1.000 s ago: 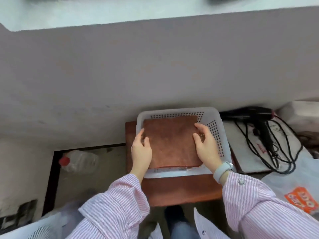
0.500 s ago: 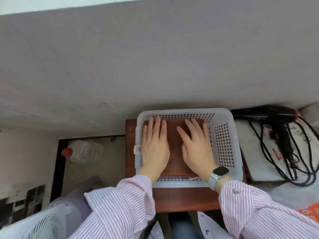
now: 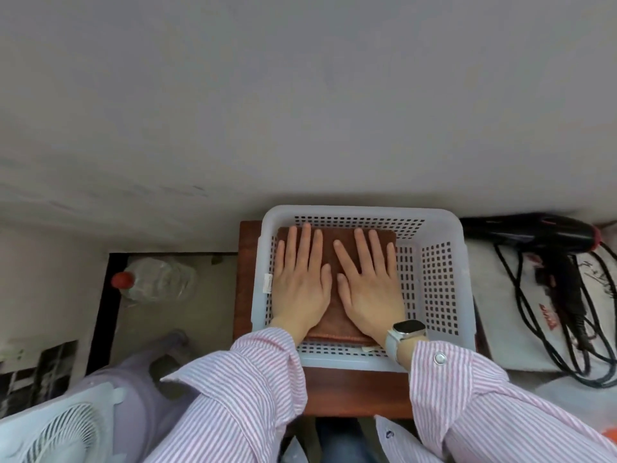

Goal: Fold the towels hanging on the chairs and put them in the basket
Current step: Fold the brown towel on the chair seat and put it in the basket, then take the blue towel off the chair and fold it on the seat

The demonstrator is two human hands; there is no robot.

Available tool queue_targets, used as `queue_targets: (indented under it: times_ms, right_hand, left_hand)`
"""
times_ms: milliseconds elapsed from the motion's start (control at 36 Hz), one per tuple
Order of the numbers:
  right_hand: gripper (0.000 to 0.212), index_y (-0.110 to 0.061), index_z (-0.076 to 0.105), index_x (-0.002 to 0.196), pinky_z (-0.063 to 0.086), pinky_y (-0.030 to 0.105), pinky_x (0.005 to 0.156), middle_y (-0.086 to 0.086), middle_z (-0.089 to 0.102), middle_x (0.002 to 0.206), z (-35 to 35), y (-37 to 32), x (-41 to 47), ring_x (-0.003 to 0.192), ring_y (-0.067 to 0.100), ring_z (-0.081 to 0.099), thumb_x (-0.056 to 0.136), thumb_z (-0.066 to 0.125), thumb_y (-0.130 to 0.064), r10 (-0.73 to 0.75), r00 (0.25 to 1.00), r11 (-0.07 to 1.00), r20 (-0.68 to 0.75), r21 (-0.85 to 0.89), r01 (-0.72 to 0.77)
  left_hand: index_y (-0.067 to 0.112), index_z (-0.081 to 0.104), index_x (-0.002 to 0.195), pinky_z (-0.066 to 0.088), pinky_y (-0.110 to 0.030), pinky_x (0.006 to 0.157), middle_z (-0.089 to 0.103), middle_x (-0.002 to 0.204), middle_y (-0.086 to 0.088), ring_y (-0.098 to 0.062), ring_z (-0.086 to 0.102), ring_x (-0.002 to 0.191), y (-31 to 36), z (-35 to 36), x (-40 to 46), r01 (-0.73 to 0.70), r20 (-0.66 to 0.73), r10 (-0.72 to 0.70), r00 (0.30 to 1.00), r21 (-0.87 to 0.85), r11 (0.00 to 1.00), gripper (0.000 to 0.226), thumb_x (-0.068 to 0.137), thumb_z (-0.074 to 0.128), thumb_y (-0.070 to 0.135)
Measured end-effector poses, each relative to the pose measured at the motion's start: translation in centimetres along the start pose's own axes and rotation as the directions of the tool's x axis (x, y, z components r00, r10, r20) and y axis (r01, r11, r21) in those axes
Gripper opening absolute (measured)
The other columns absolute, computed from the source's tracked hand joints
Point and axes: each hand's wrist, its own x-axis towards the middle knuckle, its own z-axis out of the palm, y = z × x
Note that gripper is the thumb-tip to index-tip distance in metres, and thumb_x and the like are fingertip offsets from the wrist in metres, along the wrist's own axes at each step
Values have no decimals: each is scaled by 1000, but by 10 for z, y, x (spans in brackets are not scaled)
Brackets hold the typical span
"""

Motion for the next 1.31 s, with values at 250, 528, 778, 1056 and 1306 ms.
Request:
queue_targets:
  times_ms: [250,528,778,1056,1306]
  right_hand:
    - [47,-9,66,107,35,58,99,18,60,121,-64,-26,-8,117,40,51,79,31,-25,98,994,973,-57,214,-84]
    - [33,-16,54,122,45,40,89,6,63,115,-123,-150,-60,108,26,55,92,39,-18,-277,958,912,-72,293,286]
    - [32,-16,56,117,45,38,86,6,63,108,-109,-328,-229,105,28,55,89,40,-19,-681,731,696,-43,272,665]
    - [25,-13,58,106,45,36,77,9,63,108,-50,-454,-490,101,31,58,92,39,-19,-933,306,355,188,354,866]
    - [25,-14,60,107,43,33,79,9,66,109,-7,-530,-669,104,32,58,94,39,-21,-931,-138,24,337,436,900]
  left_hand:
    - [7,44,133,32,-40,107,42,141,-13,-27,37,133,1,-72,-18,63,-38,-70,997,-176,982,45,89,46,19]
    - [17,40,135,26,-30,106,41,139,2,-14,35,129,-71,-183,-154,326,-231,-383,894,-250,912,41,95,38,26]
    - [17,48,127,34,-34,102,51,131,0,-19,45,120,-130,-225,-435,634,-341,-709,618,-317,705,35,94,39,24]
    - [18,52,124,41,-31,94,54,126,0,-20,52,113,-107,-188,-762,818,-337,-936,104,-506,274,33,93,44,25]
    - [12,62,111,43,-35,94,63,111,-9,-27,58,105,-59,-148,-960,802,-317,-894,-317,-593,-75,27,87,53,16]
